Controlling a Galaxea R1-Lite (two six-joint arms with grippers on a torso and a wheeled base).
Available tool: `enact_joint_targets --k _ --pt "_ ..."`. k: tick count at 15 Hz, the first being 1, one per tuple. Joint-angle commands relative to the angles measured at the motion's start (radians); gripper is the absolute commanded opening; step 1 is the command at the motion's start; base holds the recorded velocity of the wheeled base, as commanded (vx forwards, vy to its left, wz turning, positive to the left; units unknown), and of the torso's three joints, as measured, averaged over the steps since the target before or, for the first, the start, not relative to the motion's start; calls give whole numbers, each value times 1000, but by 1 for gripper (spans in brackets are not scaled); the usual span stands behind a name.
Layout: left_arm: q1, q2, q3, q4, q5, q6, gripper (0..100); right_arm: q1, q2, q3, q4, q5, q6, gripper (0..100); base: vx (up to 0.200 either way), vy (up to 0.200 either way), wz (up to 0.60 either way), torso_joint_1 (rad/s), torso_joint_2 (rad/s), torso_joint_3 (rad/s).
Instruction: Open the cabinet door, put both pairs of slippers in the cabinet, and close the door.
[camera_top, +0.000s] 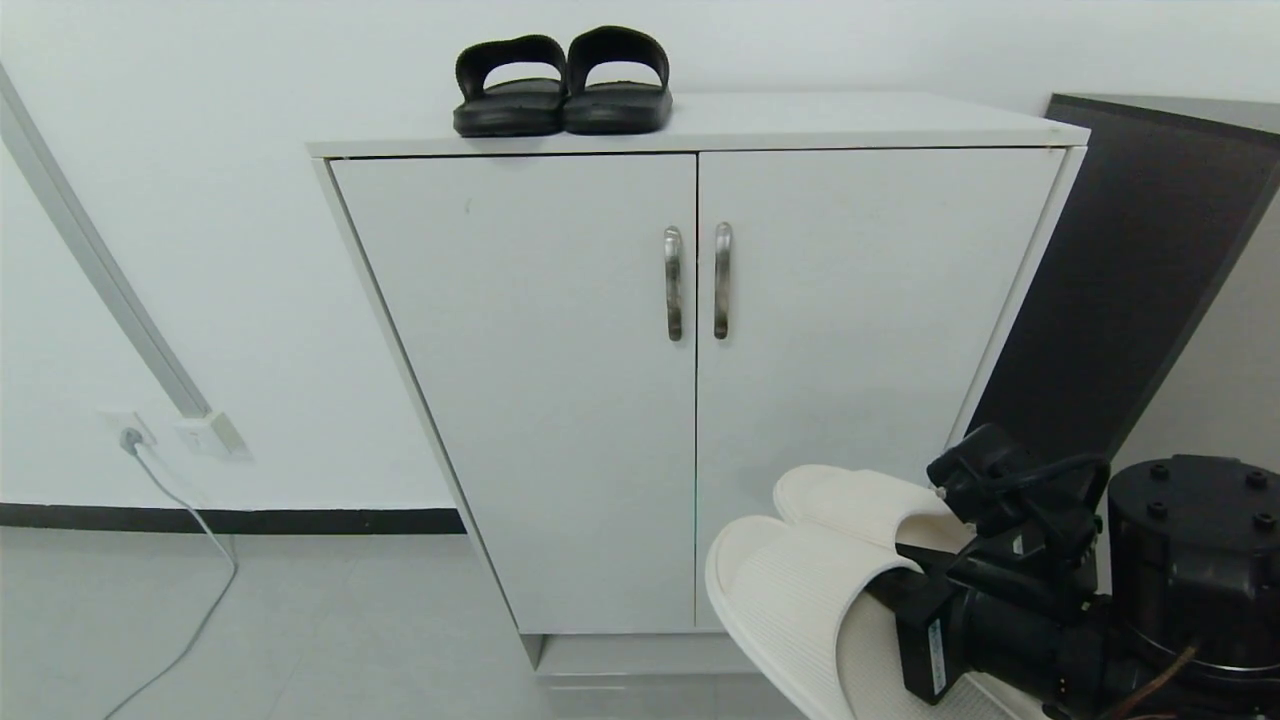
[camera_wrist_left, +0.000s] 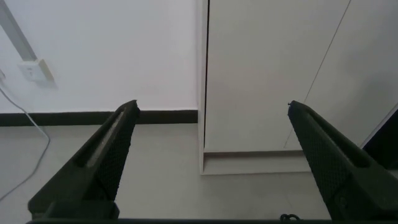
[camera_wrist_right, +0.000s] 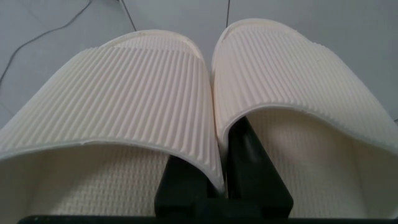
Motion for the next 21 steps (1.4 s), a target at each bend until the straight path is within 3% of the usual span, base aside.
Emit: enact_joint_targets --k 1,2,3,4,5,7,9,12,13,16,17,21 --pt "0 12 -17 -3 -1 -2 100 1 0 0 -2 0 0 0 0 0 0 -17 237 222" --pt "-5 90 -135 -8 -1 -58 100 1 1 0 -2 0 0 0 0 0 0 -2 144 110" --pt "-6 198 -251 -9 -8 -159 100 1 3 -1 -4 0 0 0 0 0 0 12 76 36" --pt "-14 313 -319 -11 -53 -171 100 1 4 -1 -4 0 0 0 0 0 0 0 0 0" --pt "-20 402 -343 -28 -96 -171 100 1 4 0 -7 0 1 0 0 0 0 -2 51 32" --pt "-21 630 -345 -213 -162 -171 100 1 3 0 -17 0 1 0 0 0 0 0 0 0" --pt "-63 793 -360 -377 -243 -168 100 -1 12 0 -19 0 1 0 0 0 0 0 0 0" --pt "-227 942 -437 -446 -235 -157 100 -6 15 -5 -20 0 1 0 0 0 0 0 0 0" --pt "-327 1003 -492 -459 -206 -159 100 -6 21 -1 -20 0 1 0 0 0 0 0 0 0" --pt "-525 1103 -557 -500 -102 -162 100 -6 27 -3 -20 0 1 0 0 0 0 0 0 0" --pt "-563 1136 -570 -525 -79 -162 100 -6 27 -3 -20 0 1 0 0 0 0 0 0 0" --pt "-598 1235 -629 -584 -84 -162 100 -6 32 -1 -20 0 1 0 0 0 0 0 0 0"
